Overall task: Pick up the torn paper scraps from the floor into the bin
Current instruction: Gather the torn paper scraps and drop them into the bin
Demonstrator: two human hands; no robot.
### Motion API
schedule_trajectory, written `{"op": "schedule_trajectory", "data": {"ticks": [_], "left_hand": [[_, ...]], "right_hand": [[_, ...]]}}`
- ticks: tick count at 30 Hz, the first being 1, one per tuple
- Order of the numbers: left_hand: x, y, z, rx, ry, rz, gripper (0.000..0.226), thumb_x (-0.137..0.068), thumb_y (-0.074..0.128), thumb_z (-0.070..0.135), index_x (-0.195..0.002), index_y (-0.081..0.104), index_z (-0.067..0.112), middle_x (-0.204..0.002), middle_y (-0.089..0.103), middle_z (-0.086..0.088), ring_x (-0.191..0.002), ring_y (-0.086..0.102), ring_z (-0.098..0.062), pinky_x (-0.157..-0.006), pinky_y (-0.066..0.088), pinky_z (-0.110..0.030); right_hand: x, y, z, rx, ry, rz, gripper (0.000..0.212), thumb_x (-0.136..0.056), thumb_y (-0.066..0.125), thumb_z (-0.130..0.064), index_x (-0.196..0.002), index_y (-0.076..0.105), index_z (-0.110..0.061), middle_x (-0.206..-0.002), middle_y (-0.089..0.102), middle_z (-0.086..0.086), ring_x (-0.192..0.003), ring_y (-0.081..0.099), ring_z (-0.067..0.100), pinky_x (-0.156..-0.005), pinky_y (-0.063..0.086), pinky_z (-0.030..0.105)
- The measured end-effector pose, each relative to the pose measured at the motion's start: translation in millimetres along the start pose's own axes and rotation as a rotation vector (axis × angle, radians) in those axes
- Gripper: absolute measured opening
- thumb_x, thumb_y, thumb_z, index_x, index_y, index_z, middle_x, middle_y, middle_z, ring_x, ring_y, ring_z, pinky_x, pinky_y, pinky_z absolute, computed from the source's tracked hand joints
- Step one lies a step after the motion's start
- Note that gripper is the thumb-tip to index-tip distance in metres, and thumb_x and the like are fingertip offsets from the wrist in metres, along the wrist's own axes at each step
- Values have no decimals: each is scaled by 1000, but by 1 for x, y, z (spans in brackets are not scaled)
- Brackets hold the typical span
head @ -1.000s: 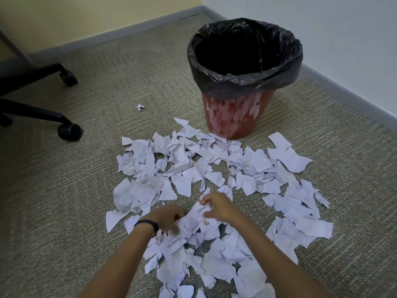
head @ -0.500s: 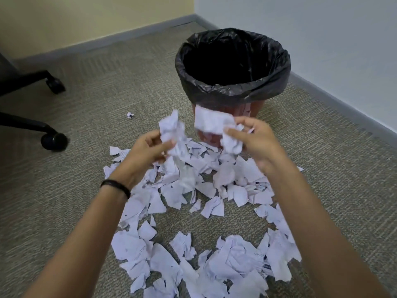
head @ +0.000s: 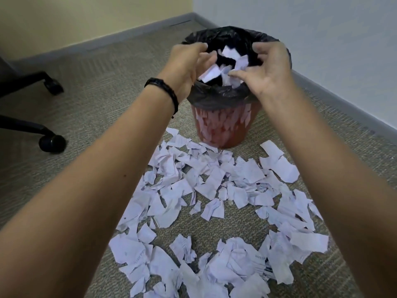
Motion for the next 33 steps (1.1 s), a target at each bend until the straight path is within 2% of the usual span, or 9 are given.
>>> {"op": "schedule_trajectory", "data": {"ticks": [2, 4, 8, 10, 13, 17, 20, 27, 33], "left_hand": [[0, -4, 2, 5, 54, 35, 12, -94, 48, 0, -101, 55, -8, -104, 62, -23, -82, 68, -21, -65, 59, -21], [6, -10, -2, -92, 123, 18, 16, -97, 46, 6, -105, 59, 0, -107, 63, -16, -84, 68, -17, -71, 59, -22], [23, -48, -37, -330, 264, 31, 22, -99, 40, 7, -105, 61, 11, -99, 64, -2, -71, 63, -9, -65, 55, -21], [28, -78, -71, -464, 274, 89, 22, -99, 40, 7, -106, 61, 11, -103, 63, -2, -74, 62, -11, -67, 54, -24], [32, -125, -135, -755, 192, 173, 22, -97, 44, 10, -110, 62, 12, -119, 62, -7, -95, 61, -18, -82, 52, -31], [50, -167, -217, -1283, -1, -86, 34, -94, 48, 12, -128, 52, 12, -137, 45, -12, -123, 47, -29, -100, 41, -37], [60, -178, -238, -1512, -12, -217, 44, -94, 49, 14, -137, 44, 15, -144, 38, -12, -132, 37, -29, -104, 37, -39], [60, -181, -258, -1587, -123, -352, 63, -93, 55, 26, -148, 25, 24, -157, 12, -13, -144, 14, -33, -112, 28, -47], [56, -185, -276, -1591, -217, -471, 85, -85, 67, 27, -151, 13, 21, -158, -3, -14, -143, 20, -33, -113, 25, -38]], "right_hand": [[2, -3, -3, 40, -56, -54, 50, -89, 33, 8, -139, 35, -3, -154, 17, 15, -146, 6, 28, -112, 18, 57], [6, -11, -4, 98, -155, -105, 54, -88, 32, 10, -139, 38, -8, -155, 20, 12, -145, 13, 23, -112, 22, 52], [22, -44, 17, 234, -245, -174, 31, -93, 36, 4, -104, 57, -15, -114, 61, 6, -104, 61, 15, -88, 51, 31], [27, -67, 43, 349, -202, -172, 27, -95, 37, 1, -98, 58, -16, -99, 66, 3, -87, 64, 12, -80, 54, 28], [27, -105, 89, 698, -64, -150, 26, -95, 39, 1, -98, 60, -14, -96, 66, 1, -88, 64, 15, -76, 55, 25], [15, -168, 141, 1318, 54, -160, 27, -92, 45, -1, -108, 61, -16, -120, 55, 2, -107, 54, 20, -81, 42, 28], [8, -205, 158, 1654, -42, -191, 33, -88, 52, -4, -121, 55, -11, -131, 46, 16, -121, 46, 31, -90, 40, 32], [11, -242, 175, 1948, 89, -149, 76, -86, 64, -22, -147, 19, -28, -156, -10, 17, -144, -7, 39, -110, 24, 59], [10, -259, 183, 2034, 136, -199, 85, -88, 62, -20, -149, 4, -31, -155, -20, 12, -143, -7, 41, -110, 26, 57]]}}
Point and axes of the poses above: each hand's wrist, its own x-axis away from the middle knuckle, its own y-axis out of the palm, z = x × y, the point moved 6 cm from there along -x, towards the middle knuckle
